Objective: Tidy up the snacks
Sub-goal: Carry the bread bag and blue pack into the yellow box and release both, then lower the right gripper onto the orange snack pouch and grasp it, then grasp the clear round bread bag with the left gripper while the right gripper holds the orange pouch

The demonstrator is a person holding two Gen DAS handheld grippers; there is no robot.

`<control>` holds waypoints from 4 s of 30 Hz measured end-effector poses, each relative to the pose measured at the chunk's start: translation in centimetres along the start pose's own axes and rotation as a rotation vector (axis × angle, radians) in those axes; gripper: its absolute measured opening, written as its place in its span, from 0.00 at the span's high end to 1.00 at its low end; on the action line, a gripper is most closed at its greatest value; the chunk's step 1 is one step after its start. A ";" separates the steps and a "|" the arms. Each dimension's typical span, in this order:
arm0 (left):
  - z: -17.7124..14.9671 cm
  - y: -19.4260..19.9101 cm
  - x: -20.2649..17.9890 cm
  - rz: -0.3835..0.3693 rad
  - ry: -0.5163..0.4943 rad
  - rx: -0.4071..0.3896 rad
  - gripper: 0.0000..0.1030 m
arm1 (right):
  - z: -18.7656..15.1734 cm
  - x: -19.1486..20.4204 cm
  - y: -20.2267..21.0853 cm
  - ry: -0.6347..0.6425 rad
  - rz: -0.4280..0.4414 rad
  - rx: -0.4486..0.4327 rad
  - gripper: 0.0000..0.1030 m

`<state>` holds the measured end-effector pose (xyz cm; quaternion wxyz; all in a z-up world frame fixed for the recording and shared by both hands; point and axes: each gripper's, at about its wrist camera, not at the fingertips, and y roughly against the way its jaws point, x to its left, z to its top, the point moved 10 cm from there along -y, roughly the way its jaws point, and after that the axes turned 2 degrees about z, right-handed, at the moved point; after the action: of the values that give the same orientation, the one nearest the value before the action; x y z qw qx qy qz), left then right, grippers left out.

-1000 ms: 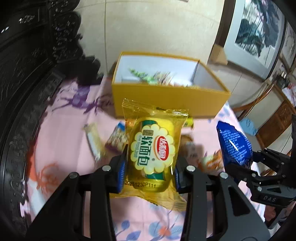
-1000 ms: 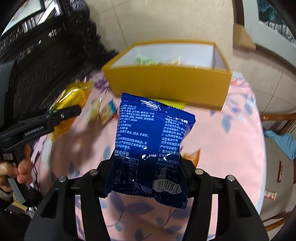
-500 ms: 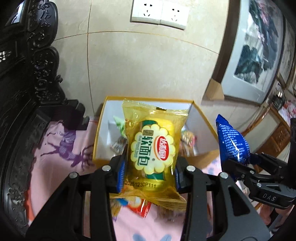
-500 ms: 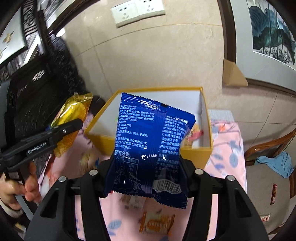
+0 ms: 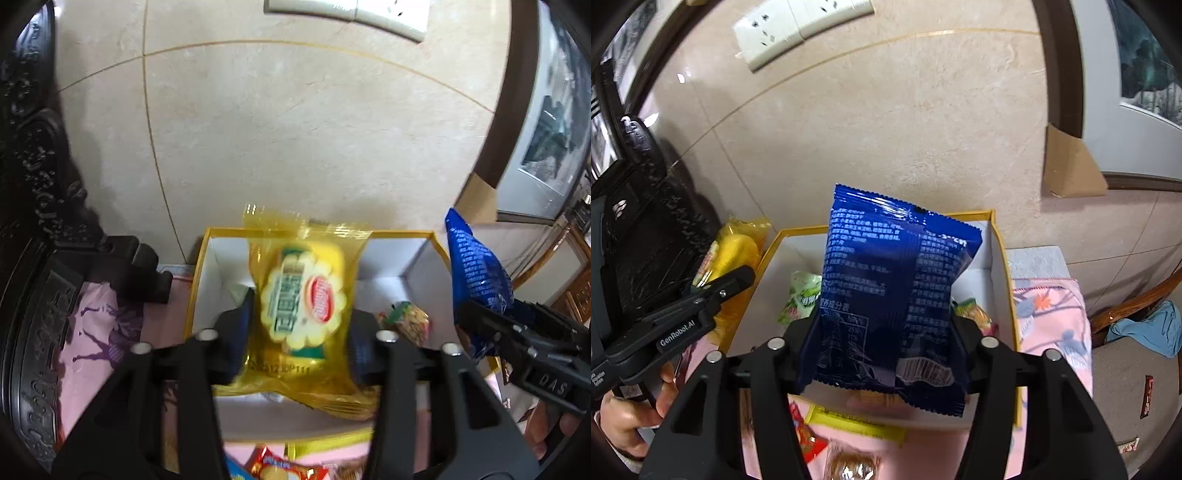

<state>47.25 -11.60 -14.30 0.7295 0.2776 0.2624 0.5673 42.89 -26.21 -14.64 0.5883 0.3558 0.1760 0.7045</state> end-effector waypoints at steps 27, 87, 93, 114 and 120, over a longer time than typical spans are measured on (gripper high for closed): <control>-23.2 10.6 5.6 0.058 0.117 0.130 0.07 | -25.3 -4.2 5.8 -0.180 -0.098 0.248 0.26; -26.4 -2.9 -10.4 -0.062 -0.125 0.274 0.09 | -29.6 -2.2 5.0 0.079 -0.054 0.124 0.61; -26.3 -3.0 -10.0 -0.010 -0.168 0.231 0.34 | -29.6 -2.1 5.0 0.080 -0.050 0.120 0.58; -26.5 -1.4 -7.5 -0.031 -0.128 0.207 0.45 | -29.7 -1.4 4.7 0.133 -0.102 0.149 0.55; -26.7 -1.0 -7.4 -0.036 -0.117 0.206 0.45 | -29.3 -1.6 4.9 0.127 -0.092 0.180 0.70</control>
<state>27.70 -16.13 -33.45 0.7211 0.3791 0.2813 0.5072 18.77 -23.95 -31.85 0.5732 0.3534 0.2917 0.6793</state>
